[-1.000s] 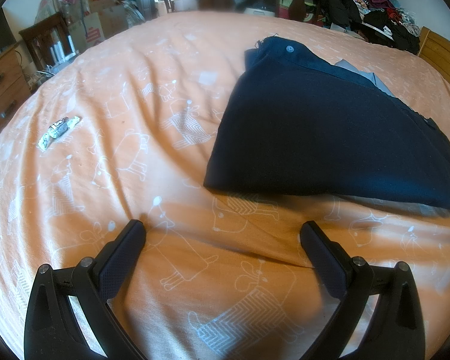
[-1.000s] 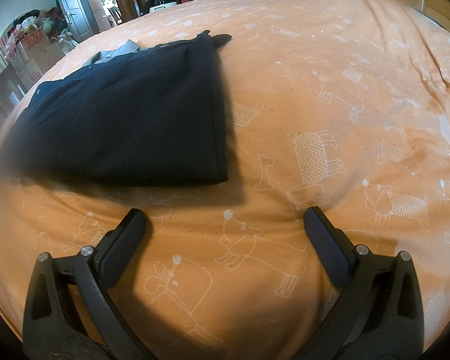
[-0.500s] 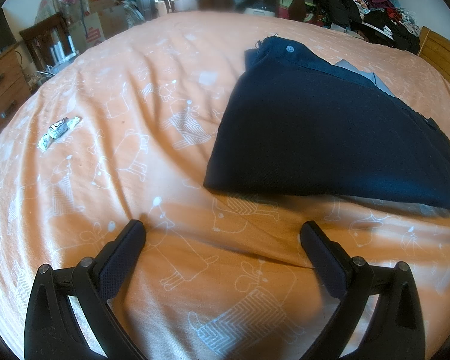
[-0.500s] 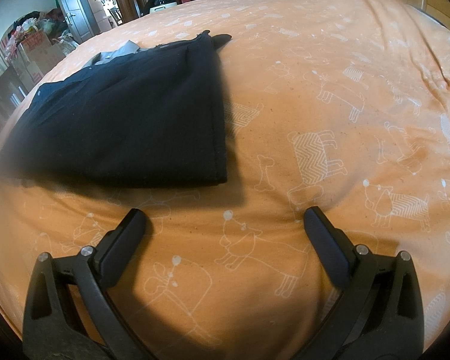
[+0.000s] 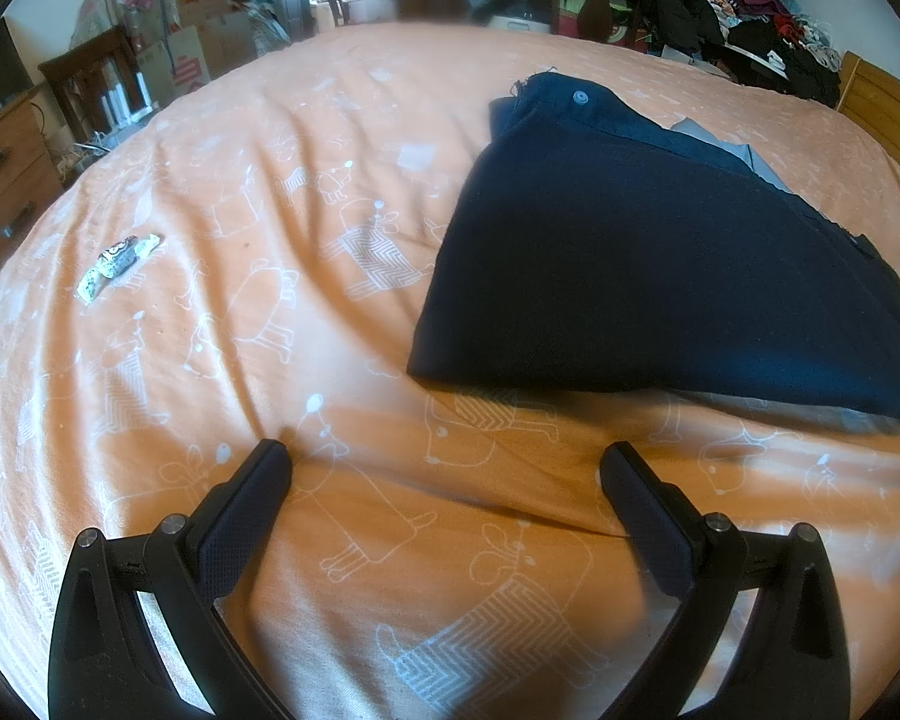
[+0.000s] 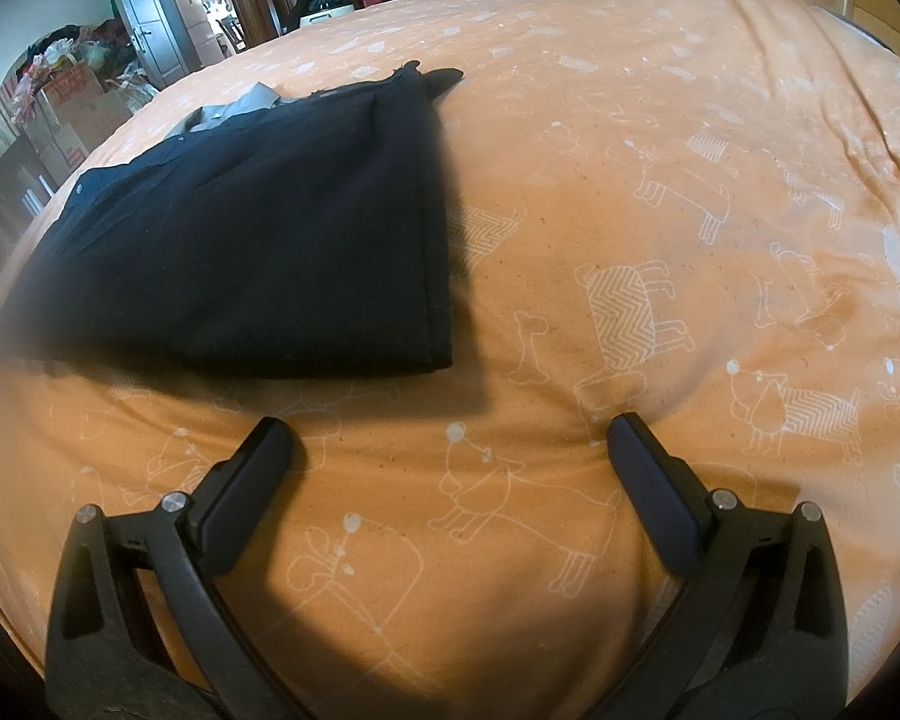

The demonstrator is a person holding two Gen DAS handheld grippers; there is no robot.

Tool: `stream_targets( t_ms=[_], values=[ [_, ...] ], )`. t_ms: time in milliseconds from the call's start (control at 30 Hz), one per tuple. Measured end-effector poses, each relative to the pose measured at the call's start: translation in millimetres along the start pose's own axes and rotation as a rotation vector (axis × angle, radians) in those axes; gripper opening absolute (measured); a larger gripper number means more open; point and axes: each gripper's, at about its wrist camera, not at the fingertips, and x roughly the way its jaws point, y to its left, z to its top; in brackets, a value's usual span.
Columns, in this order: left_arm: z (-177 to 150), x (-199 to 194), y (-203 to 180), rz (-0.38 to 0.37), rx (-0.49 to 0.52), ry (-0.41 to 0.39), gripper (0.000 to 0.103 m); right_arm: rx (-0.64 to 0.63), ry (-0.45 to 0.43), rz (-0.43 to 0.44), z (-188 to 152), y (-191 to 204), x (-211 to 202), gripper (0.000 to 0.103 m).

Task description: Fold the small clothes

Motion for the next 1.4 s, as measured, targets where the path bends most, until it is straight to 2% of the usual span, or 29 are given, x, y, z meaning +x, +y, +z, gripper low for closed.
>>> stream_targets(
  t_ms=[133, 867, 1400],
  values=[
    [0, 0, 0, 0.0, 0.0, 0.0, 0.103, 0.002, 0.0, 0.002, 2, 12, 4, 0.103],
    [-1, 0, -1, 0.001, 0.002, 0.001, 0.103, 0.005, 0.001, 0.007, 6, -8, 7, 0.103],
    [0, 0, -1, 0.002, 0.003, 0.001, 0.103, 0.006, 0.001, 0.009, 5, -6, 8, 0.103]
  ],
)
